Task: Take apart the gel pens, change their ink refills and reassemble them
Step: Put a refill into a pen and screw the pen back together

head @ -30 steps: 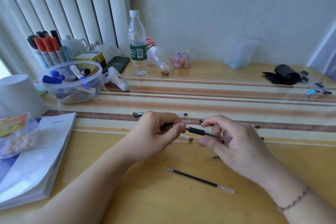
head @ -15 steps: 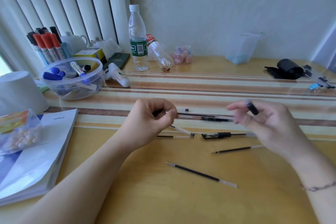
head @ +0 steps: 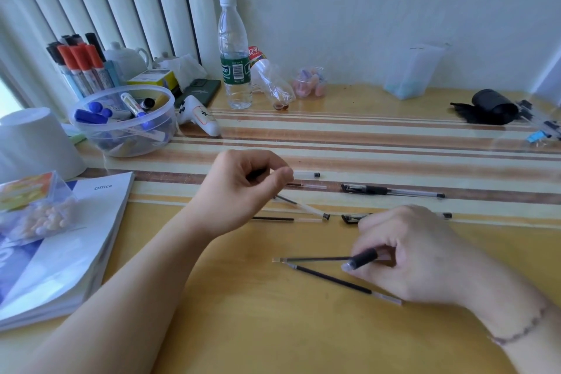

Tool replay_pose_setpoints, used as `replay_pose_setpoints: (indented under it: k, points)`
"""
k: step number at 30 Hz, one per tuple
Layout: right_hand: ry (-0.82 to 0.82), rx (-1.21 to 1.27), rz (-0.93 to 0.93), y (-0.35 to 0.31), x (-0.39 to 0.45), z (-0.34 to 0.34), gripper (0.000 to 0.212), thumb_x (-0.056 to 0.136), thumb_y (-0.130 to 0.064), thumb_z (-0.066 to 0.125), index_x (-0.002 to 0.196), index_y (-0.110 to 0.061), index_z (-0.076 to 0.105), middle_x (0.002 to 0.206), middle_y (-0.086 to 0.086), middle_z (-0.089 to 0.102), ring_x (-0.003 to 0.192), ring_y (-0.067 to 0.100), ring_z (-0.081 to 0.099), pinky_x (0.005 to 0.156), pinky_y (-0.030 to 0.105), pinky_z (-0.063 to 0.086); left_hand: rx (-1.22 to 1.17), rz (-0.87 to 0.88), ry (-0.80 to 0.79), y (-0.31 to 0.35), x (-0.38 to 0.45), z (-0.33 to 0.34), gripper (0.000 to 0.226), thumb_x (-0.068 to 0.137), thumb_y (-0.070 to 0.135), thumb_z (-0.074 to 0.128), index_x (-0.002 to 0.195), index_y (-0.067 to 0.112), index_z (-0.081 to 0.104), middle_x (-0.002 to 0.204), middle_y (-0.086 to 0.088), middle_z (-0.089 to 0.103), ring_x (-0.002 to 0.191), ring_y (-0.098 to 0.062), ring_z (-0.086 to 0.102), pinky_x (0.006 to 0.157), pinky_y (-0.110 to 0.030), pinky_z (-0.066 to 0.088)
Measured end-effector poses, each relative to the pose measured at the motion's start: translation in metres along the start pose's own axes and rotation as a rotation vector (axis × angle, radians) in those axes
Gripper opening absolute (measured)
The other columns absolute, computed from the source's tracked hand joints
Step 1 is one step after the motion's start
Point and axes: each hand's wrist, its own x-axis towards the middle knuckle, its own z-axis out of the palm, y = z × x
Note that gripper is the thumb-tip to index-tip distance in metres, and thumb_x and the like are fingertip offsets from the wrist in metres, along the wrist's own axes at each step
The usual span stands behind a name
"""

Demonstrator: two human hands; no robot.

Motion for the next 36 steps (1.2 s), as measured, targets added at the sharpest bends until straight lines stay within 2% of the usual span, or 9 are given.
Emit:
replay_pose_setpoints:
  k: [2,5,10,16,20,22,26,31,36]
  points:
    - [-0.005,-0.055,0.009,-0.001,0.000,0.001,0.022,0.075,-0.052,0.059,0.065,-0.034,0.067,0.056,-0.007,0.053,0.057,0.012,0.047,0.044,0.017,0.025,0.022,-0.001,-0.052,0.000,0.000,0.003,0.019,0.088,0.028,0.064,0.075,0.016,0.069,0.058,-0.025,0.050,0.049,-0.026,0.037,0.048,-0.026,0.032]
    - [-0.021,-0.077,0.012,0.000,-0.001,0.001,0.022,0.073,-0.054,0.059,0.068,-0.033,0.065,0.058,-0.010,0.056,0.059,0.010,0.049,0.045,0.016,0.030,0.050,0.015,-0.119,0.000,-0.001,0.006,0.019,0.089,0.026,0.064,0.075,0.013,0.069,0.056,-0.014,0.051,0.049,-0.012,0.039,0.048,-0.022,0.034]
    - [-0.043,-0.054,-0.003,-0.002,-0.001,-0.002,0.023,0.074,-0.054,0.054,0.072,-0.033,0.065,0.063,-0.010,0.060,0.062,0.012,0.053,0.045,0.015,0.031,0.095,0.002,-0.156,-0.002,0.000,0.007,0.017,0.089,0.029,0.064,0.076,0.020,0.068,0.054,-0.012,0.048,0.052,-0.029,0.042,0.049,-0.033,0.037]
    - [-0.015,-0.010,-0.046,-0.010,-0.001,-0.006,0.011,0.074,-0.043,0.064,0.067,-0.035,0.066,0.056,-0.012,0.052,0.052,0.008,0.046,0.043,0.017,0.027,0.119,-0.011,-0.163,-0.005,0.001,0.006,0.017,0.089,0.032,0.063,0.078,0.020,0.069,0.052,-0.003,0.045,0.050,-0.020,0.041,0.049,-0.034,0.038]
    - [-0.063,-0.090,-0.024,-0.014,-0.001,0.000,0.023,0.073,-0.056,0.060,0.070,-0.034,0.057,0.060,-0.014,0.053,0.056,0.007,0.048,0.045,0.019,0.034,0.142,-0.014,-0.179,-0.005,0.000,0.007,0.015,0.089,0.033,0.063,0.078,0.024,0.068,0.054,-0.011,0.049,0.049,-0.020,0.040,0.050,-0.030,0.036]
    - [-0.091,-0.098,0.002,-0.012,-0.002,0.001,0.027,0.073,-0.063,0.057,0.074,-0.036,0.053,0.060,-0.015,0.052,0.060,0.004,0.049,0.047,0.018,0.034,0.170,-0.018,-0.197,-0.005,-0.001,0.008,0.015,0.089,0.035,0.062,0.080,0.025,0.068,0.052,-0.007,0.047,0.048,-0.011,0.038,0.049,-0.028,0.036]
    - [-0.111,-0.080,0.038,-0.009,-0.001,0.000,0.027,0.074,-0.066,0.054,0.074,-0.039,0.050,0.060,-0.015,0.049,0.066,0.005,0.049,0.049,0.016,0.027,0.210,-0.019,-0.239,-0.004,-0.003,0.008,0.013,0.087,0.037,0.063,0.081,0.027,0.068,0.047,0.008,0.038,0.044,-0.009,0.033,0.049,-0.024,0.031]
    - [-0.190,-0.092,0.088,-0.012,0.000,0.002,0.023,0.074,-0.068,0.046,0.074,-0.045,0.045,0.077,-0.038,0.051,0.071,-0.004,0.048,0.051,0.016,0.025,0.224,-0.015,-0.290,-0.003,-0.003,0.007,0.007,0.085,0.034,0.070,0.084,0.027,0.068,0.046,0.009,0.037,0.043,-0.009,0.032,0.048,-0.020,0.028]
    - [-0.205,-0.088,0.086,-0.012,-0.001,0.005,0.030,0.079,-0.069,0.046,0.079,-0.039,0.045,0.078,-0.043,0.049,0.067,0.000,0.048,0.054,0.020,0.034,0.232,-0.013,-0.320,-0.004,-0.004,0.010,0.010,0.084,0.038,0.068,0.086,0.028,0.068,0.047,0.009,0.037,0.043,-0.009,0.033,0.047,-0.021,0.029]
